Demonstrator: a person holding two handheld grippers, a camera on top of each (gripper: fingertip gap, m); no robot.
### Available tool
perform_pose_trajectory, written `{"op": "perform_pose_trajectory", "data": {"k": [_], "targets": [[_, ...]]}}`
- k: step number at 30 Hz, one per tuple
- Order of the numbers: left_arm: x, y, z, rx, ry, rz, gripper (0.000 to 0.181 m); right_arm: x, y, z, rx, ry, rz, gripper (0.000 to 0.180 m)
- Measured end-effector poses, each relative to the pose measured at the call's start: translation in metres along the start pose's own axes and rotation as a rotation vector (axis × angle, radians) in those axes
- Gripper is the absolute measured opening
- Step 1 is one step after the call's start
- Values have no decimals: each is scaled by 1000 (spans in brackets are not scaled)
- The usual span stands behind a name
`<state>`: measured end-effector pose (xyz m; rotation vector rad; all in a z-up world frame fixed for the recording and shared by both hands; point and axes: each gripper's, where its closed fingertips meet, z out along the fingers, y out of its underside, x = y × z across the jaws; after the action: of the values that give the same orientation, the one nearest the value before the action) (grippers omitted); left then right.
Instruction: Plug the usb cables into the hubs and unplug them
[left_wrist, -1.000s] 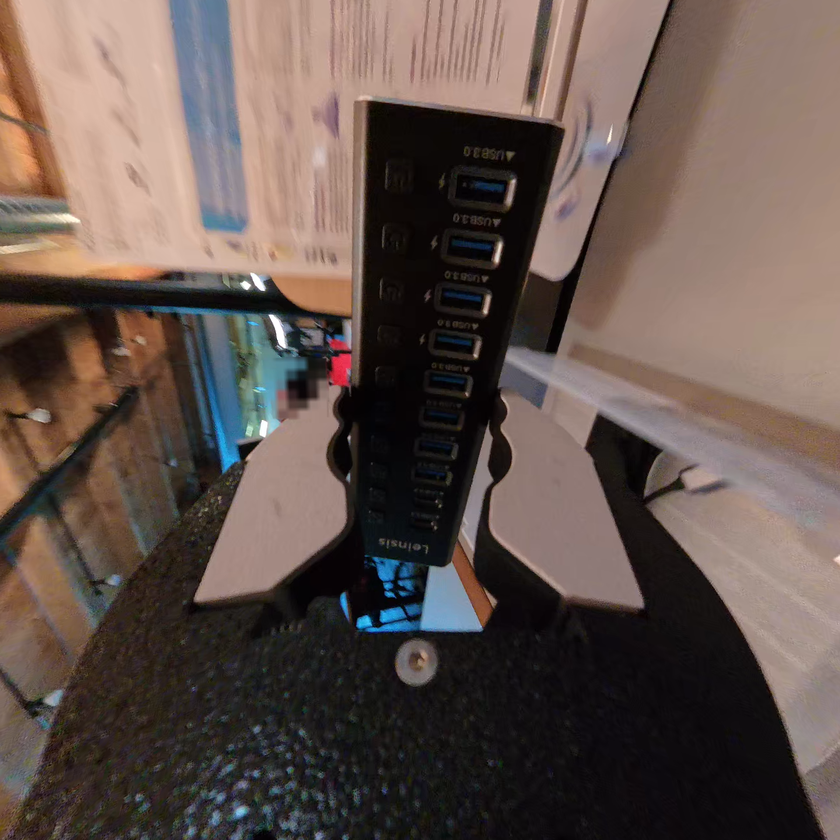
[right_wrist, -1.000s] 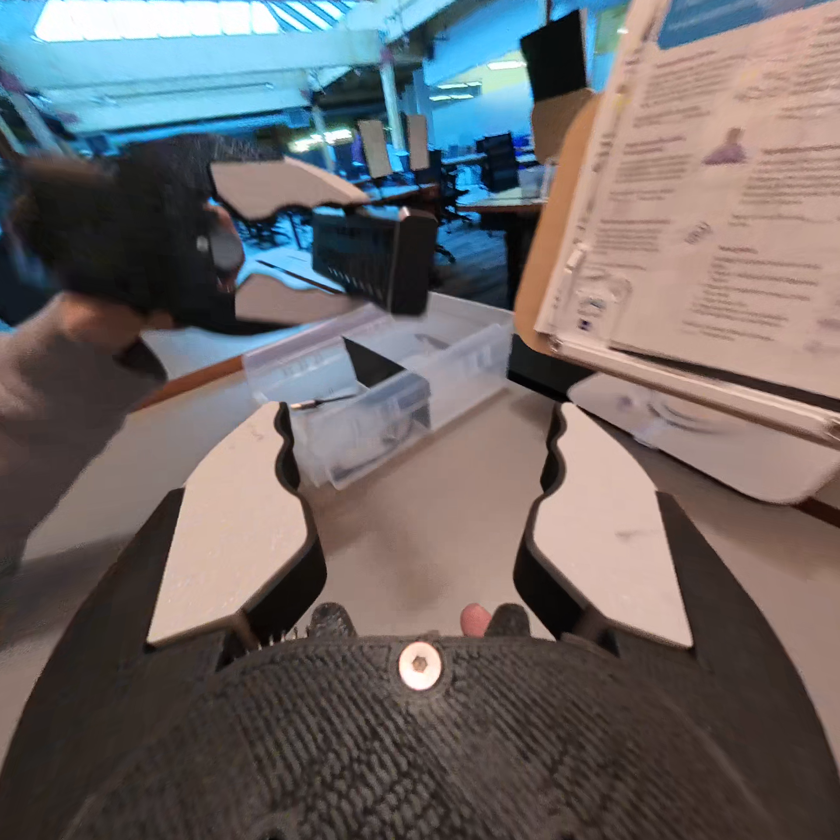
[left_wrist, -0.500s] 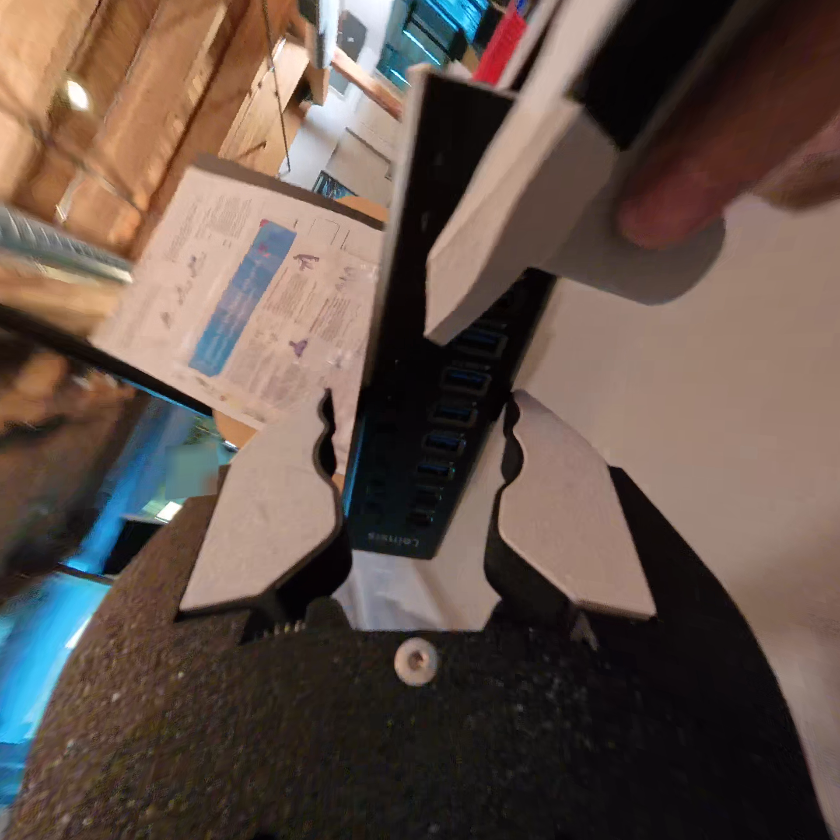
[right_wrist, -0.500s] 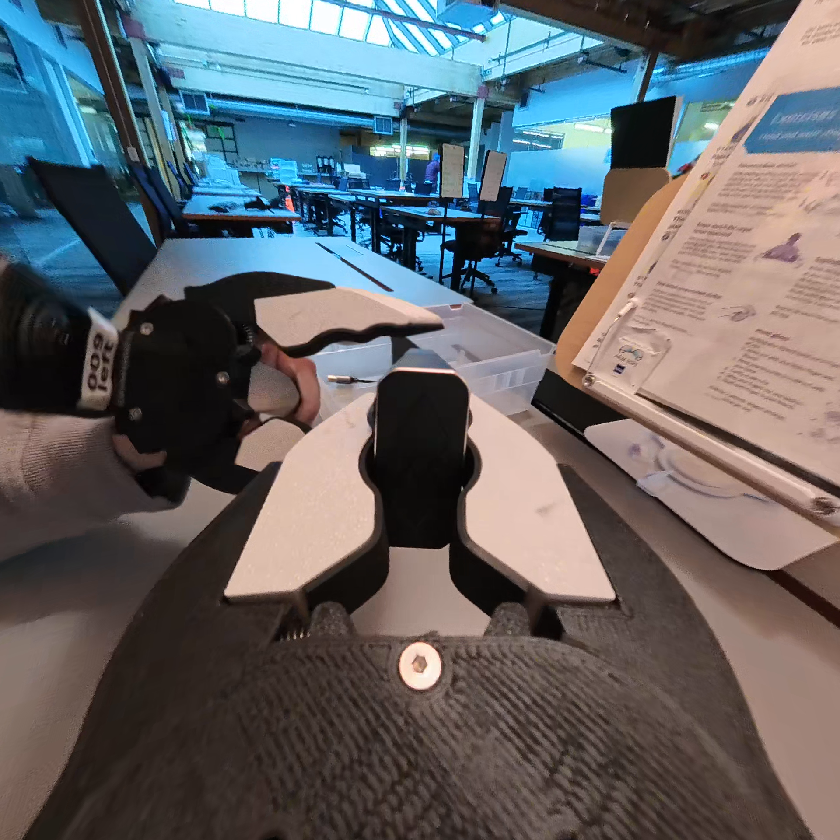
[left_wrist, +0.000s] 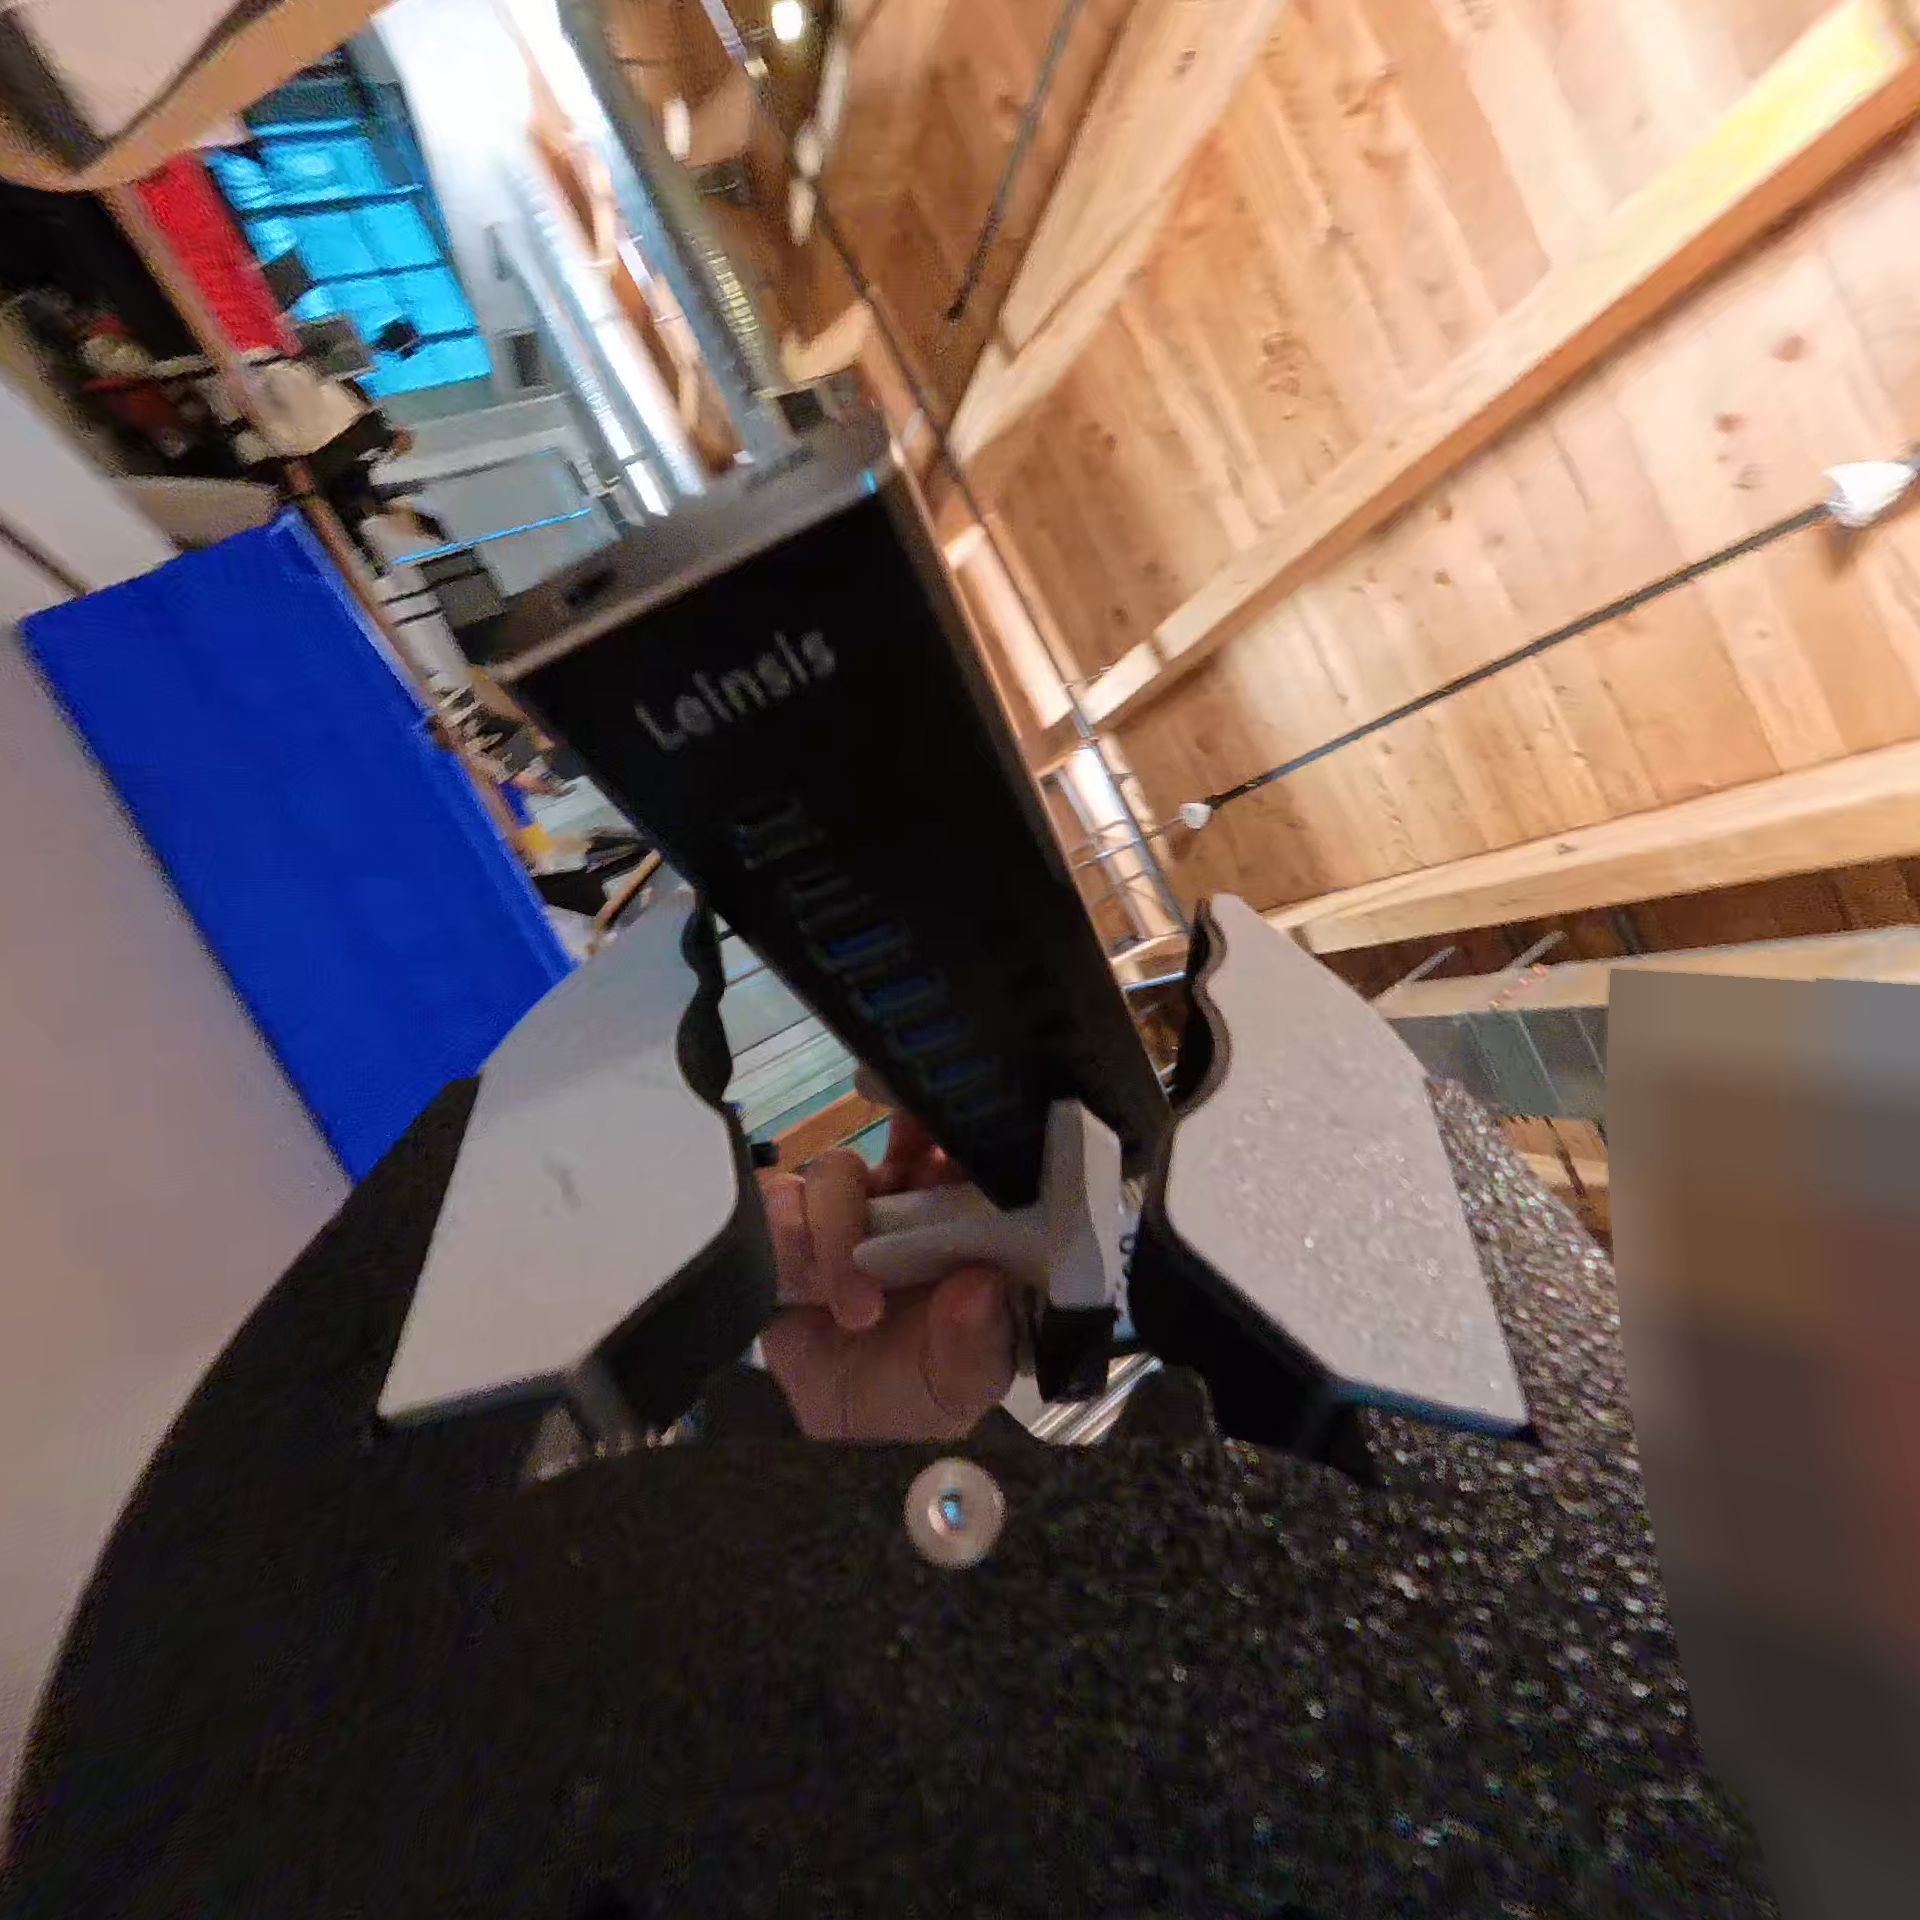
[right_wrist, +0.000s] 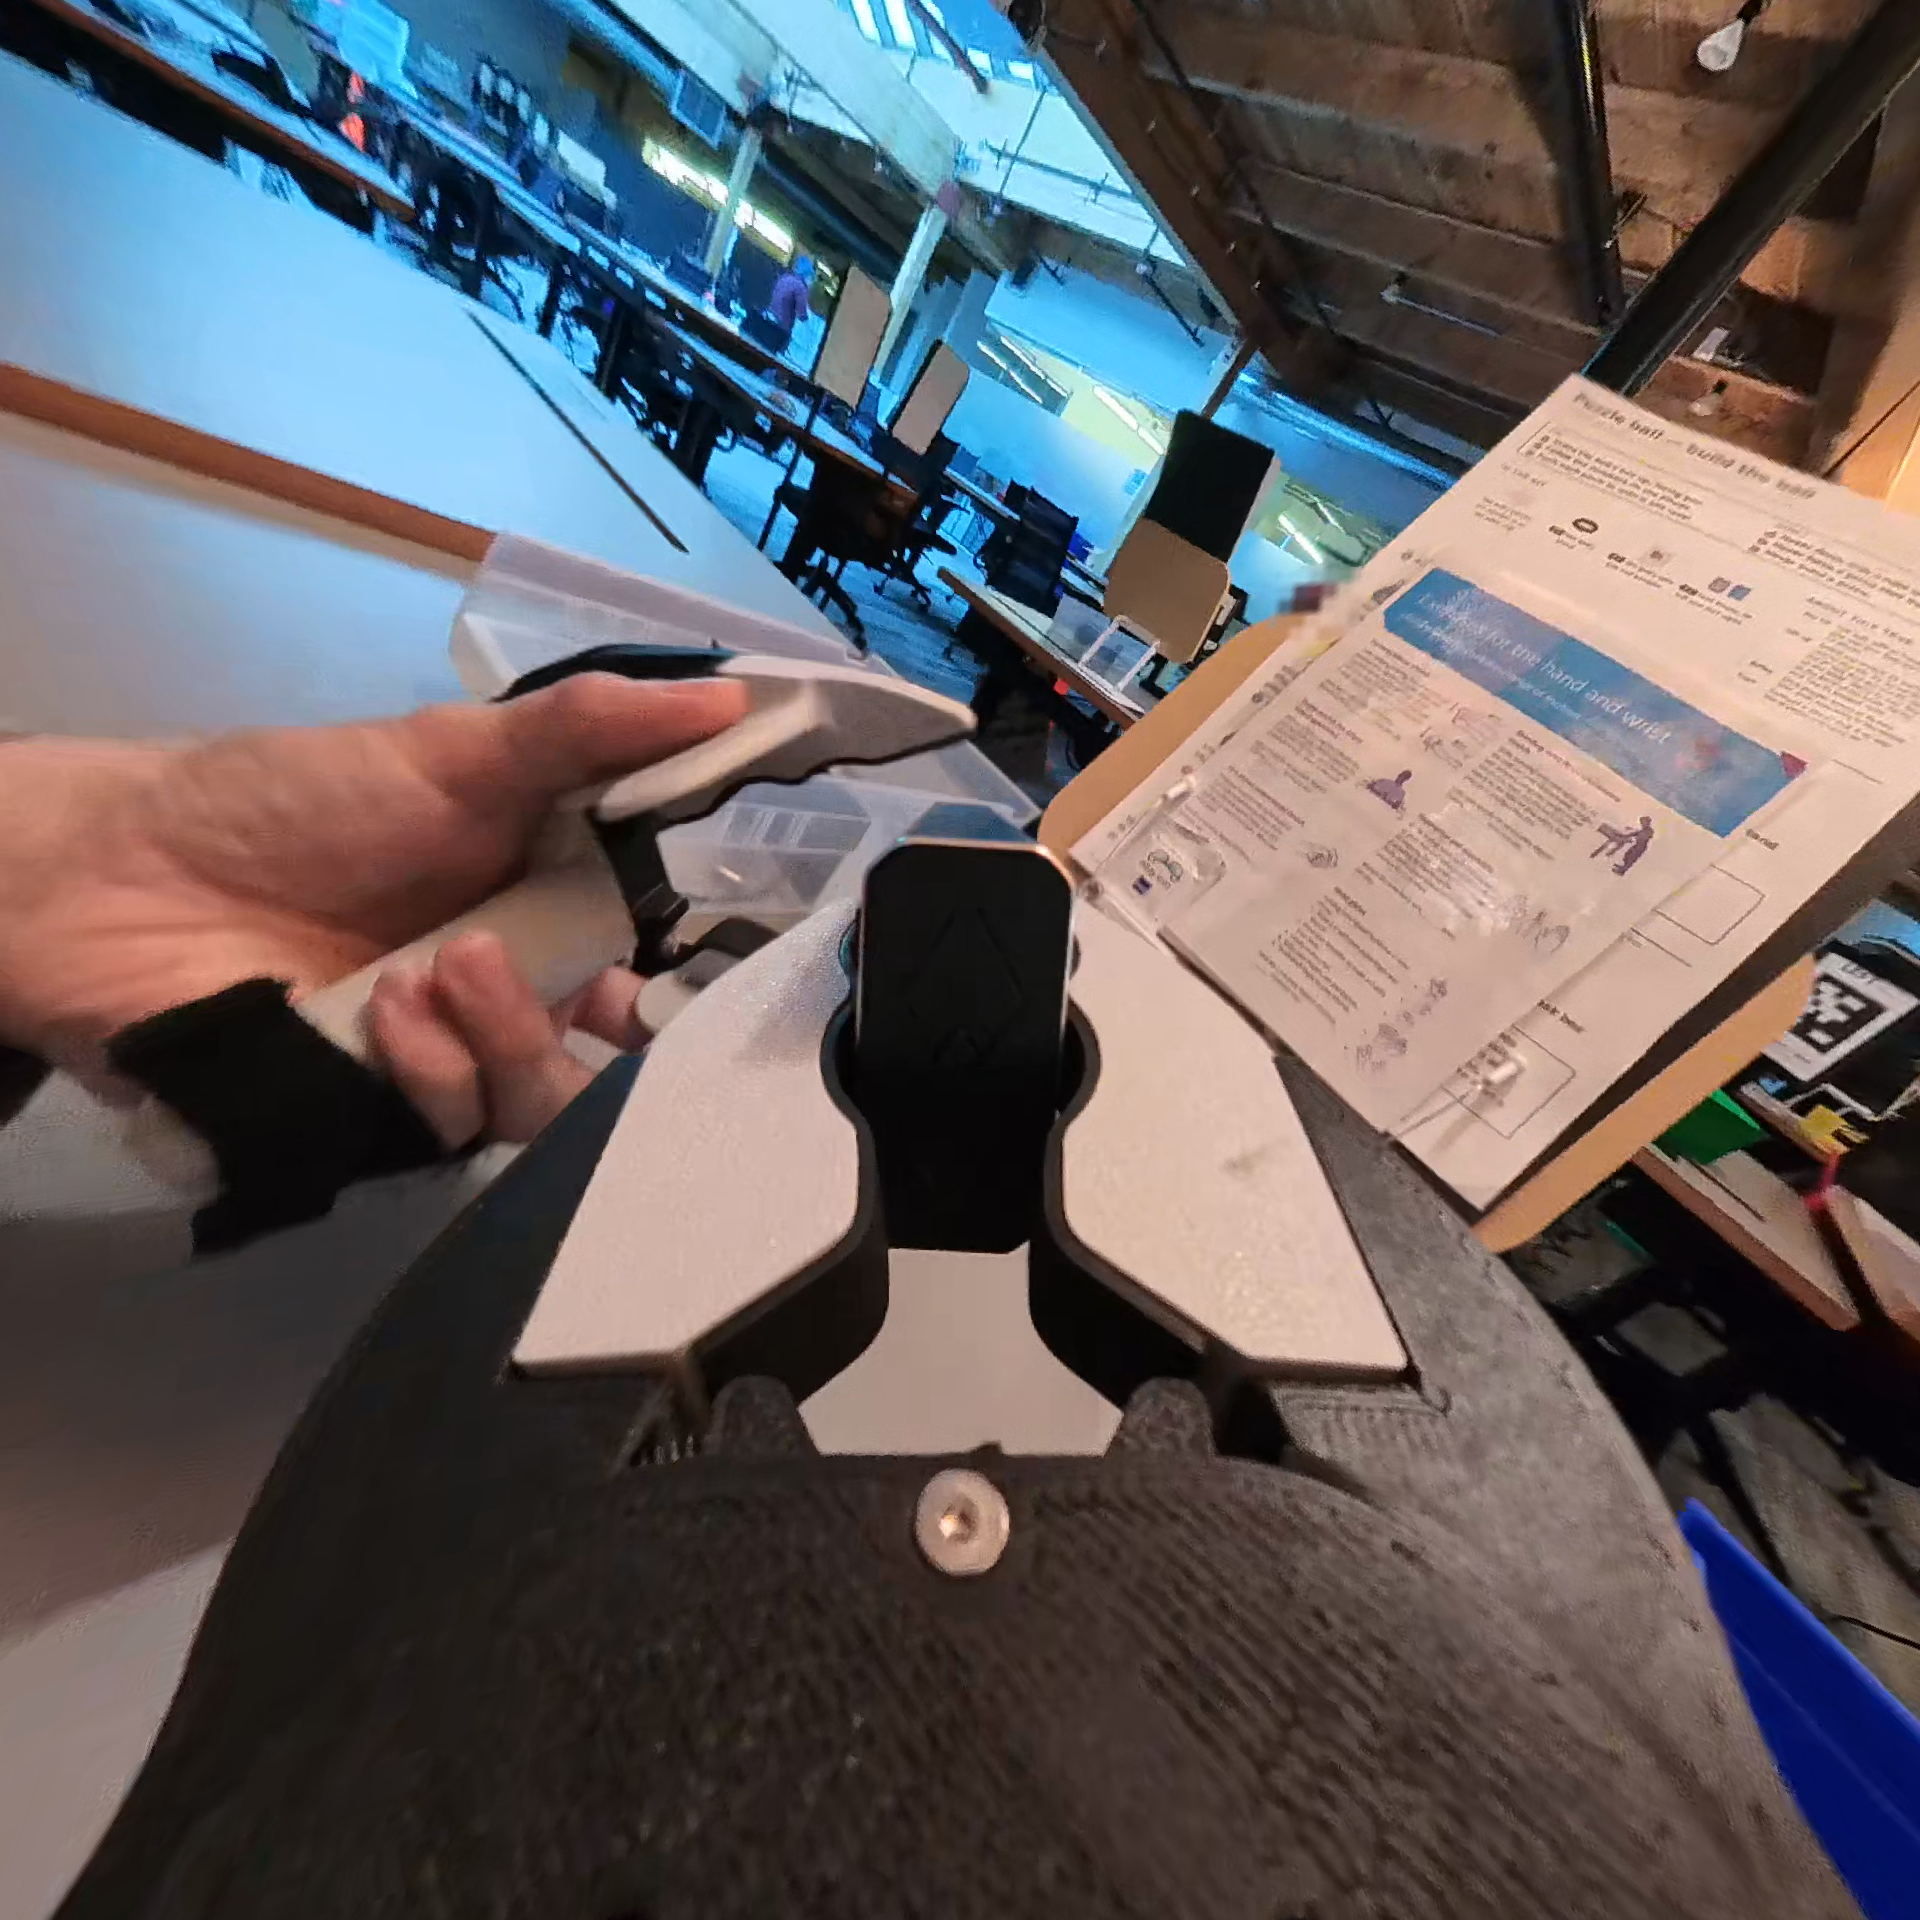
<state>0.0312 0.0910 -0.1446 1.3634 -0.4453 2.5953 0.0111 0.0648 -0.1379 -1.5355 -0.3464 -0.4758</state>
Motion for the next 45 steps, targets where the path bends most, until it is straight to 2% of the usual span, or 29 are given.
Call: {"op": "perform_pose_trajectory", "data": {"k": [2,4,6,9,12,17,21,22,24,27,28,31,36,38,42,45], "targets": [[-14,0,1,-14,-65,-27,69,-3,7,-6,-2,26,-8,31],[-16,5,4,-38,-54,-52,66,-2,10,-12,7,55,-24,30],[-15,7,7,-65,-58,14,64,-3,21,-16,-37,45,0,30],[-5,9,15,-147,-68,193,63,-4,25,-21,-11,14,85,38],[11,8,27,-249,-64,435,62,-14,23,-24,52,-112,262,58],[21,15,30,-554,-96,886,60,-18,29,-25,85,-312,610,87],[18,45,22,-796,-59,992,60,-34,34,-12,111,-471,761,94],[17,52,20,-845,-52,1017,60,-39,31,-9,128,-506,765,91],[13,67,14,-942,-36,1051,60,-49,26,-7,162,-571,731,90],[7,80,4,-1044,-13,1075,60,-61,24,-4,189,-614,648,73],[5,83,0,-1069,-10,1083,60,-67,23,-6,198,-647,608,62],[-2,88,-8,-1122,16,1135,60,-75,33,-5,140,-635,518,62],[-18,87,-24,-1208,-48,1199,57,-71,65,2,-31,-481,300,62],[-19,84,-21,-1189,-105,1244,70,-64,78,6,-103,-393,226,62],[-12,84,-8,-1196,-207,1426,82,-61,91,13,-203,-324,127,61],[-12,85,0,-1213,-307,1575,77,-61,88,16,-192,-315,118,61]]}}
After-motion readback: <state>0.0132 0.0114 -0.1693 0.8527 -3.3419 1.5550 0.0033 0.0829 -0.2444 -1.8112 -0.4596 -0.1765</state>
